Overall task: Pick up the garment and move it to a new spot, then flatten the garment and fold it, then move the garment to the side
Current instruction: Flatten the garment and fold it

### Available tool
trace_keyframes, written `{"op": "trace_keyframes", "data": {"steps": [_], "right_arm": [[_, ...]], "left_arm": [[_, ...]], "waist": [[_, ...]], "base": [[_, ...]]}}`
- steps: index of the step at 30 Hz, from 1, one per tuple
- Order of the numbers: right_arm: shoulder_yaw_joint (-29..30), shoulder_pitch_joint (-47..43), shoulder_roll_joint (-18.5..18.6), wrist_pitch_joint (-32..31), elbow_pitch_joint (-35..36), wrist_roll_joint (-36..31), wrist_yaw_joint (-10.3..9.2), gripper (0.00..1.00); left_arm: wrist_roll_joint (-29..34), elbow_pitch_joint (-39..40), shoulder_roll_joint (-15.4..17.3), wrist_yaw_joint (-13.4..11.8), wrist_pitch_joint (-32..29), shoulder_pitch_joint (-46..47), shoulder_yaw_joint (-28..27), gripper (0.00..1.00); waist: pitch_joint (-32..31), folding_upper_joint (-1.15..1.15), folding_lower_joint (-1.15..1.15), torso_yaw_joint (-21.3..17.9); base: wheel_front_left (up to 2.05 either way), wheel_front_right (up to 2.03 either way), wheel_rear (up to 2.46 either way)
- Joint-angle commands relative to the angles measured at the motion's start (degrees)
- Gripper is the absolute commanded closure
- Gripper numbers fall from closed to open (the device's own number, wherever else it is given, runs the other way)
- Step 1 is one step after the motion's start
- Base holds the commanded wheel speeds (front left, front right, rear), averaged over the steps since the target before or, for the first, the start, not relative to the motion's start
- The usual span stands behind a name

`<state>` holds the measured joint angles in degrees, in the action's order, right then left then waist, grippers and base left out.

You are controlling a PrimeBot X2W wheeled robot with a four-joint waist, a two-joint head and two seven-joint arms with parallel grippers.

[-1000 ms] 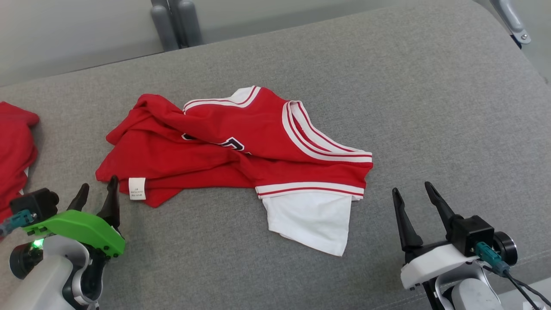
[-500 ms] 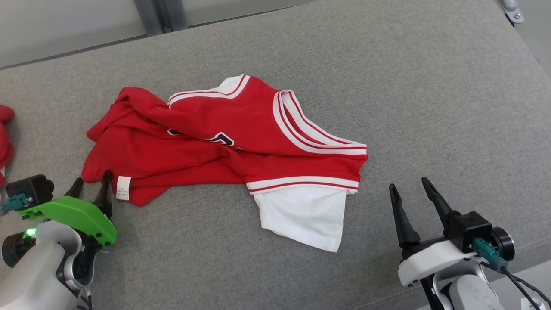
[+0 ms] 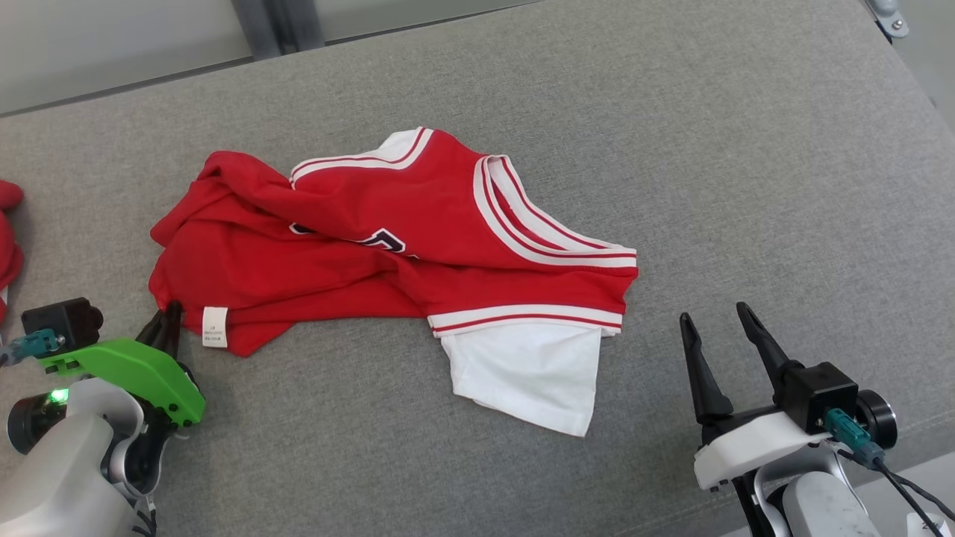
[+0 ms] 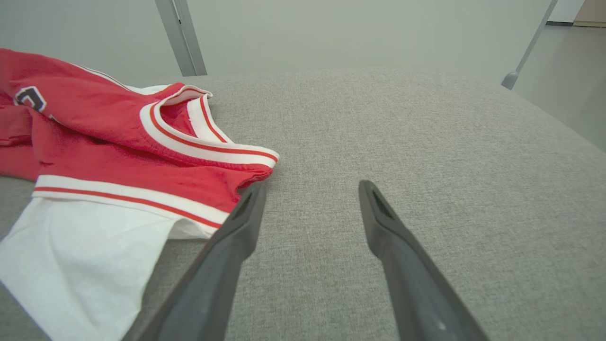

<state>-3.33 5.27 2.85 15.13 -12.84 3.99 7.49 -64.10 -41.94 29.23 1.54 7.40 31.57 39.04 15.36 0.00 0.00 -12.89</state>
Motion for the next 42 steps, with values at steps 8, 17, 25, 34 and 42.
{"op": "trace_keyframes", "data": {"steps": [8, 17, 25, 34, 42], "right_arm": [[1.34, -1.54, 0.12, 0.03, -0.38, -0.51, 0.01, 0.0], [2.3, -4.25, 0.3, 0.03, 0.17, -1.18, 0.01, 0.0], [2.01, -5.07, 1.25, 0.03, -0.1, -1.26, 0.01, 0.0], [1.91, -5.52, 2.69, 0.03, 0.26, -0.94, 0.01, 0.0], [3.97, -7.06, 3.57, 0.02, 3.52, -2.15, 0.01, 0.0]], "left_arm": [[1.43, 4.8, 0.38, -0.02, 4.62, -0.75, -0.6, 1.0], [-1.1, 33.92, 6.88, -8.89, 5.28, -19.72, -1.28, 1.0], [-6.0, 45.76, 5.71, -15.2, 7.22, -35.98, -4.01, 1.0], [-2.41, 29.54, -1.88, -11.49, 7.81, -36.95, -10.76, 0.0], [23.03, 33.96, -12.96, -7.46, 7.73, -43.74, -28.79, 0.0]], "waist": [[-2.29, 0.0, 0.0, 2.61], [-5.66, 0.0, 0.0, 7.36], [-8.28, 0.0, 0.0, 9.74], [-10.5, 0.0, 0.0, 10.4], [-12.21, 0.0, 0.0, 10.15]], "base": [[0.0, 0.0, 0.0], [0.0, 0.0, 0.0], [0.0, 0.0, 0.0], [0.0, 0.0, 0.0], [0.0, 0.0, 0.0]]}}
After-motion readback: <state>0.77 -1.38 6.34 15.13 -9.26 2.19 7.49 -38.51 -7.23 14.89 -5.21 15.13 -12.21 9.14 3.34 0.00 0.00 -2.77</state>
